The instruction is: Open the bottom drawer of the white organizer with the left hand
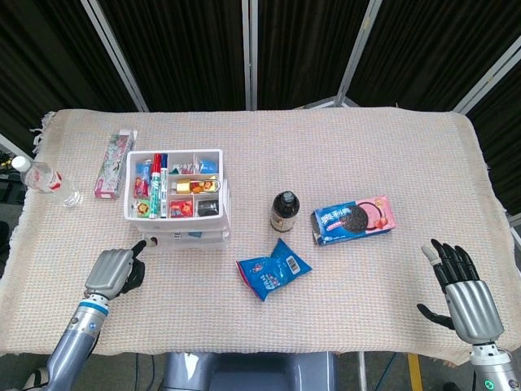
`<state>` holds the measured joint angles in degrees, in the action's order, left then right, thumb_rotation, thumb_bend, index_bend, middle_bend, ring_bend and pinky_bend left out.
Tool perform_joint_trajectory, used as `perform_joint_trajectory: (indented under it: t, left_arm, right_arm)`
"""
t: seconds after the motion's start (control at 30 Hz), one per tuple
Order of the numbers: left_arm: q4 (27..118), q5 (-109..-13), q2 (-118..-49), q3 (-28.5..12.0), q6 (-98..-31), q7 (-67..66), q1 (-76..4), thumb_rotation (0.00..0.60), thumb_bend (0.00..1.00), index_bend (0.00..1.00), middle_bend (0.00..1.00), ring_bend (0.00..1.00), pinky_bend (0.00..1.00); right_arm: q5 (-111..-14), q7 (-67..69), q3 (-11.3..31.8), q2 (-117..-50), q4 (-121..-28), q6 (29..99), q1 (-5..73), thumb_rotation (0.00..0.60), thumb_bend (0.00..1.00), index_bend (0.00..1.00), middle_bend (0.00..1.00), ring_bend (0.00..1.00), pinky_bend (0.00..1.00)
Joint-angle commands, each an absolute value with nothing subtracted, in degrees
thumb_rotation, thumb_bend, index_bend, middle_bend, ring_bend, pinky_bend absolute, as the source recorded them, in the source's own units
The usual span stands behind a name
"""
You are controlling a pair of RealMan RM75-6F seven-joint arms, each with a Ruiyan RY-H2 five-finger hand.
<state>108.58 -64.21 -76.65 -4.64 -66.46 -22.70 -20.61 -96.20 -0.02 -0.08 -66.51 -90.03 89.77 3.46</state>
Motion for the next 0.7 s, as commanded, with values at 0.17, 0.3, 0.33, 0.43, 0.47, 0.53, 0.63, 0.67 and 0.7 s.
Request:
perform_joint_trajectory:
  t: [0.17,0.3,0.33,0.43,0.47,0.53,0.63,0.67,0.7]
  left_arm:
    - [109.9,-66.3,-75.2,-2.7,-67.0,-21.6,-20.0,0.6,0.73,0.38,0.85,0.84,0.64]
    - [110.7,-68.1,-74.1,-0.9,-67.0,-20.9,-19.3,0.6,0.73,0.39,0.85,0.84,0.64]
    - [110.8,-68.5,-73.9,-0.5,-67.0,-20.9,-19.2,0.6,0.73,0.39,0.85,0.84,0.64]
    - [111.1,-70.5,-73.3,1.0,-67.5,-20.5,-18.5,0.6,0.73,0.39,0.85,0.84,0.64]
    - [111.2,-70.9,-73.1,1.3,-67.6,-20.3,-18.3,0.6,0.73,0.39,0.85,0.84,0.64]
    - [111.4,-72.3,-72.7,2.2,-68.0,-19.9,-17.8,0.6,0.73,0.39,0.85,0.84,0.64]
    - [111.6,-74.1,-72.2,3.1,-68.4,-19.3,-17.3,0.6,0.73,0.39,0.85,0.84,0.64]
    - [111.7,-74.8,-72.0,3.5,-68.6,-19.1,-17.1,0.6,0.73,0.39,0.85,0.84,0.64]
    - [111.8,-75.4,-71.8,3.7,-68.7,-18.8,-17.0,0.6,0.73,0.39,0.85,0.84,0.64]
  right_arm:
    - [-96.2,-0.2,-0.1,-66.6,-90.0,89.8,3.4,0.6,0.02,0.0,0.0,0.0,0.0]
    - [-96.2,-0.2,-0.1,-66.6,-90.1,89.8,3.4,0.6,0.02,0.0,0.0,0.0,0.0]
    - [-96.2,-0.3,-0.1,-66.6,-90.1,89.9,3.4,0.6,0.02,0.0,0.0,0.0,0.0]
    - [-96.3,-0.3,-0.1,-66.6,-90.1,90.0,3.3,0.6,0.02,0.0,0.0,0.0,0.0]
    - [-96.3,-0.4,-0.2,-66.6,-90.1,90.0,3.3,0.6,0.02,0.0,0.0,0.0,0.0]
    - [-96.4,-0.5,-0.2,-66.7,-90.1,89.9,3.3,0.6,0.02,0.0,0.0,0.0,0.0]
    - [-96.4,-0.7,-0.2,-66.7,-90.1,89.9,3.3,0.6,0.02,0.0,0.0,0.0,0.0]
    - [-96.4,-0.7,-0.2,-66.8,-90.1,89.9,3.3,0.6,0.02,0.0,0.0,0.0,0.0]
    - [-96.4,-0.8,-0.2,-66.8,-90.1,89.9,3.3,0.6,0.02,0.0,0.0,0.0,0.0]
